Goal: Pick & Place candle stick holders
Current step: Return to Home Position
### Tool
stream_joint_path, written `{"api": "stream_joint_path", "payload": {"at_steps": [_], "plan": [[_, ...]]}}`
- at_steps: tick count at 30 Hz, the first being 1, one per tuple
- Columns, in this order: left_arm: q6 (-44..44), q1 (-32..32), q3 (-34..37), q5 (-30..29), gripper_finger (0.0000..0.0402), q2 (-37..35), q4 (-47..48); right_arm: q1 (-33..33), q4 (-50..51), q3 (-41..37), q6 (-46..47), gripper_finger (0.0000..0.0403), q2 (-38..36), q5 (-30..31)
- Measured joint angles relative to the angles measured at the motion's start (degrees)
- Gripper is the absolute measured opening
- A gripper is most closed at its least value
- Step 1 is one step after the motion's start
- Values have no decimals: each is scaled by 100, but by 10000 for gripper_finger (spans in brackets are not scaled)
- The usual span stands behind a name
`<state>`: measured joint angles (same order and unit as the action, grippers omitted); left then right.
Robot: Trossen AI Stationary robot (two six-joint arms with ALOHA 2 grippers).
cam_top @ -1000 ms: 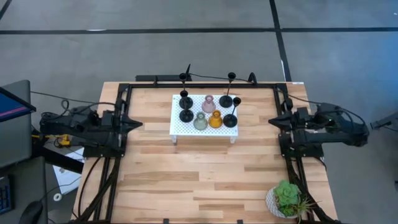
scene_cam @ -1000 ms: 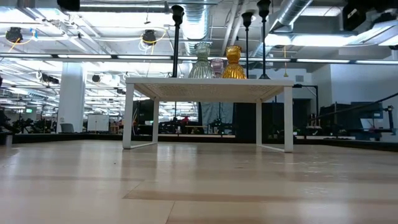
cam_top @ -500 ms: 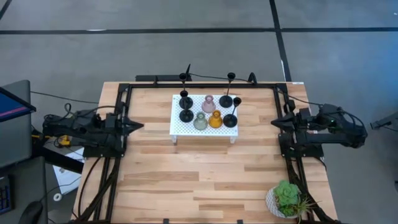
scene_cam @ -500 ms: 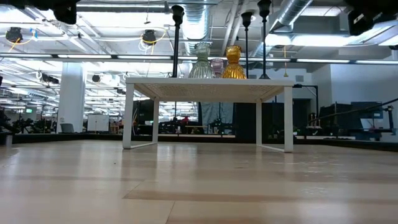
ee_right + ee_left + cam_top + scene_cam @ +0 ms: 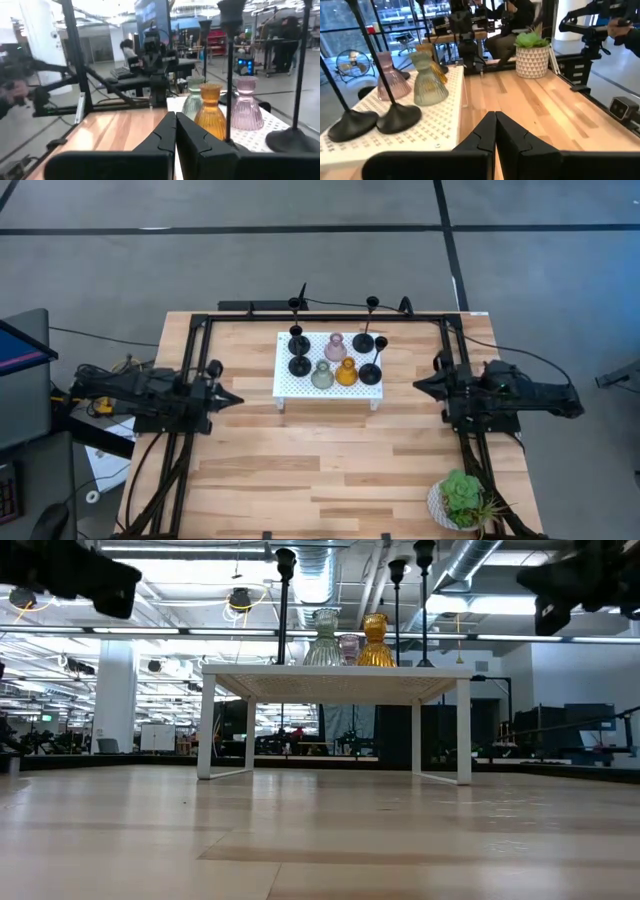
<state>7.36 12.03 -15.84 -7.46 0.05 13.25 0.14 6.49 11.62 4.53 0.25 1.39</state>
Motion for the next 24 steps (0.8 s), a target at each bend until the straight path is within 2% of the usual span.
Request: {"api": "stream_joint_path", "payload": {"at_steps": [3, 10, 19, 24], "plan": [[-27, 0, 372, 35, 7, -4, -353, -2, -483, -220, -39, 0, 0, 10], [-20, 0, 1018, 23, 7, -4, -1185, 79, -359, -454, -41, 0, 0, 0], [-77, 0, 1519, 24, 7, 0, -1546, 173, -417, -967, -15, 0, 0, -6], [-82, 0, 1552, 39, 7, 29, -1571, 173, -596, -1060, -44, 0, 7, -55]]}}
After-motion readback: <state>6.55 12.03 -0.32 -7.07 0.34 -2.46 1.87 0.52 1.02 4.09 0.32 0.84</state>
